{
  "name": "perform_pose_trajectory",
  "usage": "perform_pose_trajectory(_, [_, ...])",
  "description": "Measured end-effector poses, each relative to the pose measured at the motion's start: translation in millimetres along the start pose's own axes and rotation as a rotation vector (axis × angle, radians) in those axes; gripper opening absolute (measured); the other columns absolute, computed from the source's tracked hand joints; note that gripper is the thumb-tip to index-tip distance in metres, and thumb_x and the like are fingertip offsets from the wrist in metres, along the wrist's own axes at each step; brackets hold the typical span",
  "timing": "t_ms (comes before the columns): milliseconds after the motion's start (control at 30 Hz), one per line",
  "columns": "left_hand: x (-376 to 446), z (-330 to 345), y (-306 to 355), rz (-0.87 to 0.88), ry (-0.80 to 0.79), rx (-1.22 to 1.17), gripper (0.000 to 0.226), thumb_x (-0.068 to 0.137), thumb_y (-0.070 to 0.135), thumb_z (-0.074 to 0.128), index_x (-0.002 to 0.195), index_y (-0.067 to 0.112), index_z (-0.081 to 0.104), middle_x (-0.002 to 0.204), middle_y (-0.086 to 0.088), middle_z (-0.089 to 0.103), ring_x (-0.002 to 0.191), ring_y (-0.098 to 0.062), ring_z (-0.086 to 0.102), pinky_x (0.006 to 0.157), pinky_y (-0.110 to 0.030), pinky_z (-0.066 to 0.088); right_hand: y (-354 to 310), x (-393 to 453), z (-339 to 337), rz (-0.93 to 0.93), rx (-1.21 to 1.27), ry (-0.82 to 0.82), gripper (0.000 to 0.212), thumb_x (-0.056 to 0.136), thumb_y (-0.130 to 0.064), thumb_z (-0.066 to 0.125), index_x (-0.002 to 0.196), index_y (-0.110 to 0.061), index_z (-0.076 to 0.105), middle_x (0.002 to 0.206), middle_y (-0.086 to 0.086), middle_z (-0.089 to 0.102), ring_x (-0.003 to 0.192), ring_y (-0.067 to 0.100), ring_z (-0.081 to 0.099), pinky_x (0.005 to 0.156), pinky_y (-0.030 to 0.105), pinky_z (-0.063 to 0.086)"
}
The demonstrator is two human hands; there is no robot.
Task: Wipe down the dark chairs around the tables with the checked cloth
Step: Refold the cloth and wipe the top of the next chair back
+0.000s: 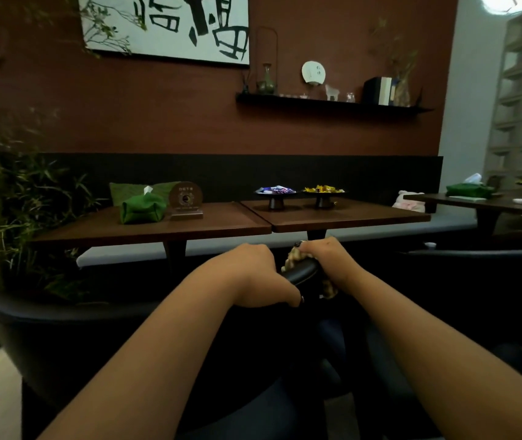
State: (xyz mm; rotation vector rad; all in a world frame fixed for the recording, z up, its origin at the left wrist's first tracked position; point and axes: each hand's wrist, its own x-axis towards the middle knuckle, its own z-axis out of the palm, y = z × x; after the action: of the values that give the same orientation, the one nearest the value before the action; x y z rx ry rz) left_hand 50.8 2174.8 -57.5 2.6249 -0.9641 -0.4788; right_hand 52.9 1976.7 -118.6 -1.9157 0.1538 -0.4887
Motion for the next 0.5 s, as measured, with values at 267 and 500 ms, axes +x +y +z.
perform_pose_trajectory(267, [7.4, -0.5, -1.8, 0.047, 0.007, 0.015, 0.032, 0.079, 0.046, 0.07, 0.098, 0.021, 0.065, 0.093, -0.002, 0.064, 0.088, -0.016, 0.063, 0.08, -0.03, 0.051, -11.8, -34.7, 19.8, -0.293, -0.007, 0.058, 0.057, 0.094, -0.004, 0.048, 0.041, -0.02, 0.06, 0.044, -0.008, 0.054, 0.043, -0.001, 0.047, 0.051, 0.013, 0.039])
perform_pose_trajectory(500, [-2.9, 1.1, 2.8, 0.132, 0.126, 0.082, 0.033, 0.078, 0.045, 0.072, 0.096, 0.019, 0.066, 0.09, -0.002, 0.067, 0.086, -0.016, 0.065, 0.086, -0.036, 0.057, -20.9, -15.0, 11.6, -0.133, -0.217, 0.073, 0.036, 0.092, -0.015, 0.048, 0.06, -0.013, 0.063, 0.061, 0.001, 0.062, 0.058, 0.008, 0.056, 0.066, 0.018, 0.045])
